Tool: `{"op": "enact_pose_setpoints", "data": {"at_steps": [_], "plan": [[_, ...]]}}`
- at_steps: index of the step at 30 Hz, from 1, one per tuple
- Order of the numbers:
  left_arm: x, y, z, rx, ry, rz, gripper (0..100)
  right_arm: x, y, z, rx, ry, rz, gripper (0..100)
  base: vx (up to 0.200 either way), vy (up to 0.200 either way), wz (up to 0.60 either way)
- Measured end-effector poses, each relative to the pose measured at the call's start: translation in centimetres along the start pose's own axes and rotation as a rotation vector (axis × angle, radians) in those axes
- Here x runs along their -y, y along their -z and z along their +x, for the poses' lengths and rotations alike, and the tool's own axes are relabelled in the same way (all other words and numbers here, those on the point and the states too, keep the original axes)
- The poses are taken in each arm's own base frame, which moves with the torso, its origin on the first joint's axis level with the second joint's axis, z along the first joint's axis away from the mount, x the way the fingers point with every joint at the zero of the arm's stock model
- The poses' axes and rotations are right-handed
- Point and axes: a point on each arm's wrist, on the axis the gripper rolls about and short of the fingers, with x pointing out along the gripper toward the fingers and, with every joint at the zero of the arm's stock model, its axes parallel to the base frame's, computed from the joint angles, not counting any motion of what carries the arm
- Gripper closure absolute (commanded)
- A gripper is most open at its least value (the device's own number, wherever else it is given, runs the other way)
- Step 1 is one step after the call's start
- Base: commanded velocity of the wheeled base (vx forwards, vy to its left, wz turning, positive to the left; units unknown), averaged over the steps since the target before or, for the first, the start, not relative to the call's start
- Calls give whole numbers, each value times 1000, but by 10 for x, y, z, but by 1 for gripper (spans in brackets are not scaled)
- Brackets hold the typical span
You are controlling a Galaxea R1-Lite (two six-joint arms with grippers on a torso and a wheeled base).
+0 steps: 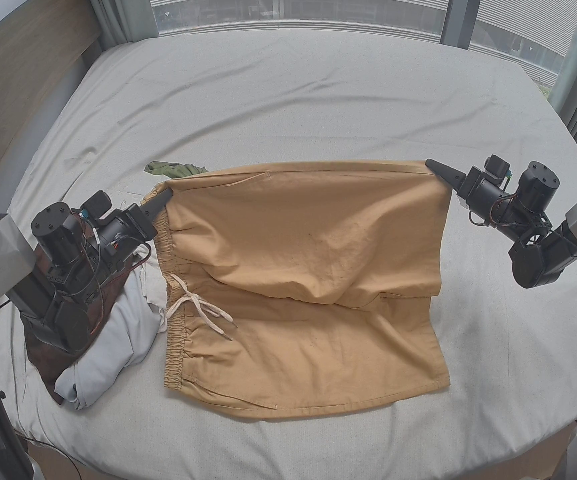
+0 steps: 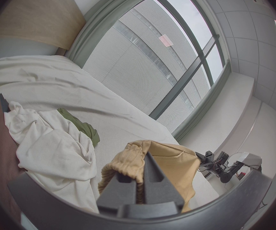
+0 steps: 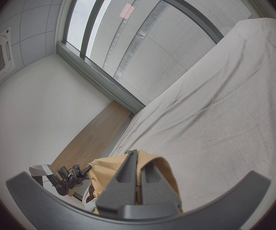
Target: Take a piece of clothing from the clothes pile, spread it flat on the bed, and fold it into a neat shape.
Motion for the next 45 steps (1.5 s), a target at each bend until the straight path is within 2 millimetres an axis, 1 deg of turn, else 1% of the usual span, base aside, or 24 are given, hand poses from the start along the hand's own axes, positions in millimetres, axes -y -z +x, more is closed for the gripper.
{"op": "enact_pose_setpoints", "data": {"at_steps": [6, 15, 24, 25, 31, 35, 40, 42, 45], "plan": [[-1, 1, 4, 7, 4, -20, 100, 10, 1, 4, 4, 6, -2, 100, 0, 0, 0], [-7, 4, 12, 23, -9, -19, 100, 24, 4, 8, 6, 16, 0, 100, 0, 0, 0], [-13, 7, 18, 34, -16, -15, 100, 27, 4, 10, 10, 13, -6, 100, 0, 0, 0], [-13, 7, 19, 37, -20, -15, 0, 27, 4, 10, 11, 12, -7, 0, 0, 0, 0], [-17, 10, 21, 39, -33, -20, 0, 29, 3, 15, 9, 17, -3, 0, 0, 0, 0], [-18, 13, 22, 32, -34, -24, 0, 36, 6, 16, 5, 27, 2, 0, 0, 0, 0], [-20, 19, 22, 19, -43, -31, 0, 36, 14, 9, -20, 50, 27, 0, 0, 0, 0], [-21, 22, 20, 10, -50, -31, 0, 34, 18, 4, -33, 62, 35, 0, 0, 0, 0], [-22, 30, 12, -30, -66, -18, 0, 28, 27, -9, -62, 87, 29, 0, 0, 0, 0]]}}
